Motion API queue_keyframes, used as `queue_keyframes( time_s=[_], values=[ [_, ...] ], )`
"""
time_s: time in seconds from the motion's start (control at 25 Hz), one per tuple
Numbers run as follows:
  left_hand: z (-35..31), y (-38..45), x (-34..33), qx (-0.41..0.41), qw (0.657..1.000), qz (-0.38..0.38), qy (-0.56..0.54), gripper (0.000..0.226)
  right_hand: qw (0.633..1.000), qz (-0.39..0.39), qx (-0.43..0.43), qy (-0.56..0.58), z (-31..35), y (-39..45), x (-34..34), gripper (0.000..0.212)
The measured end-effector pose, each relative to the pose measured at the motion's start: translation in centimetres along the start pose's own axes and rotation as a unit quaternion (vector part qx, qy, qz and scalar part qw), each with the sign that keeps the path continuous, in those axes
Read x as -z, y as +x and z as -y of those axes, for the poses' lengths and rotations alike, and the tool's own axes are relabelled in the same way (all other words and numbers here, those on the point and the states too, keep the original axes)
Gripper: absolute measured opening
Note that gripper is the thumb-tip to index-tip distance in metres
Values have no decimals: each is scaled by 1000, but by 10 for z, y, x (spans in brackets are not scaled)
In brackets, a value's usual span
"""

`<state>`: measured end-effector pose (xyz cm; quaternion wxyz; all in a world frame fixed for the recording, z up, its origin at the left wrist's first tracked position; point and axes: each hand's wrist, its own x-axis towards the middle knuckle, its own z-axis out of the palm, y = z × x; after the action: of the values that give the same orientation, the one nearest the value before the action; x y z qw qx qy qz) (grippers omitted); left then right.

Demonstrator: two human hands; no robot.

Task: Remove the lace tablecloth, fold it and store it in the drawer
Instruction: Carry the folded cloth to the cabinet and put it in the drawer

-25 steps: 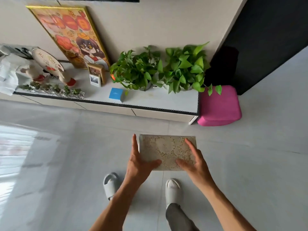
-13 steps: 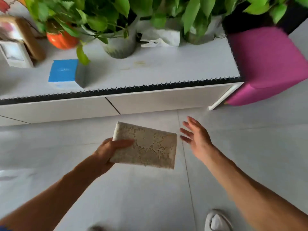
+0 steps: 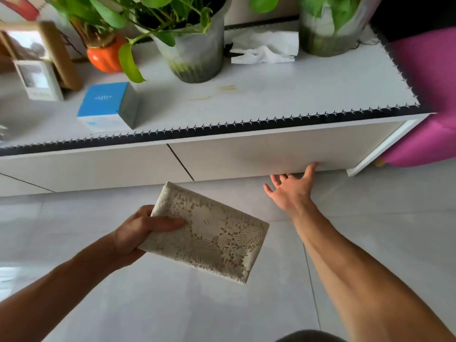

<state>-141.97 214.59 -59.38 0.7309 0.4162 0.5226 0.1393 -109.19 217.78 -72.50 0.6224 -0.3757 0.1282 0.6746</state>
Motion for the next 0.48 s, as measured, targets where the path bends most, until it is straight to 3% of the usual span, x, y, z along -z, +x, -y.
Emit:
queue_keyframes(
  time_s=[0.36, 0.4, 0.48],
  values=[
    [-19, 1, -24, -21, 995, 95, -1, 45, 999, -23, -19, -23, 1, -29, 9, 105],
    [-23, 2, -26, -23, 994, 105, 1, 44, 998, -21, -40, -49, -1, -43, 11, 103],
    [-33, 1, -30, -35, 991, 126, -4, 42, 972, -52, -47, -222, -2, -86, 17, 81]
  ],
)
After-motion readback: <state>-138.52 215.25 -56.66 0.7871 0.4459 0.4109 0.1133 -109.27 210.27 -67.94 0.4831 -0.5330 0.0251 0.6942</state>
